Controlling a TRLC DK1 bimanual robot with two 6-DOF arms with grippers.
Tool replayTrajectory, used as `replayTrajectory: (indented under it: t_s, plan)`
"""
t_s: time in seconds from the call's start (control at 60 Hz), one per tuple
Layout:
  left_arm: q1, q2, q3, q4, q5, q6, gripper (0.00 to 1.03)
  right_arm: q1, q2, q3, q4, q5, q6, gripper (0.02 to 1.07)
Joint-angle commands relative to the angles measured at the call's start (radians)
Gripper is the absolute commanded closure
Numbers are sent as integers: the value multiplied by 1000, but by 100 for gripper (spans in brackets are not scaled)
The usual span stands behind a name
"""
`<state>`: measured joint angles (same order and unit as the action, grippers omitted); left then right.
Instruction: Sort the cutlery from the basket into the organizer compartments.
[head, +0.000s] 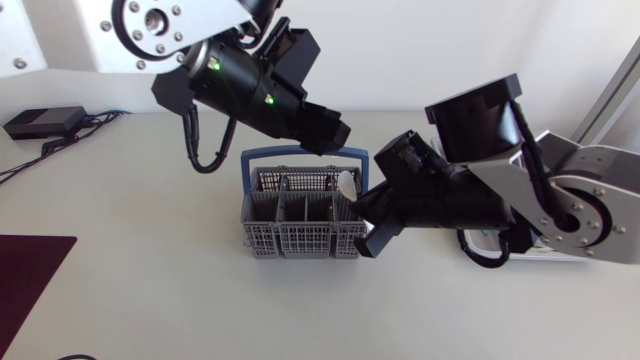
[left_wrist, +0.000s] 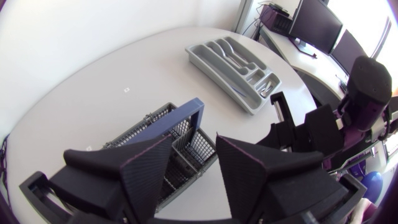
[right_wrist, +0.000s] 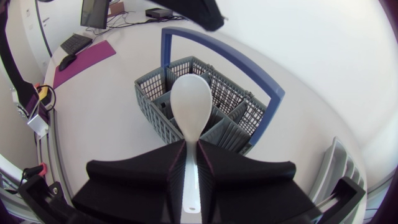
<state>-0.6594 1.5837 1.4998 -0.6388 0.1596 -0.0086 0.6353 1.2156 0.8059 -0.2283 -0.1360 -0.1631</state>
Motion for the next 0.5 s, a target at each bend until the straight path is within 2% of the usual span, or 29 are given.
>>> replayTrajectory:
  t_s: [0.0,0.217,0.367,0.483]
  plan:
    - [17,-39,-4,10,3,-33,45,10,-33,-48,-19,-17,-30,97]
    - [43,-111,-46,51,-101,-2,42,-36,-133,-122,-78,-54,-144,96]
    - [83,-156,-101,83,-190,39,42,-161,-206,-165,-163,-131,-305,96]
    - [130,-189,-144,102,-212,64,41,-287,-245,-182,-247,-195,-464,95]
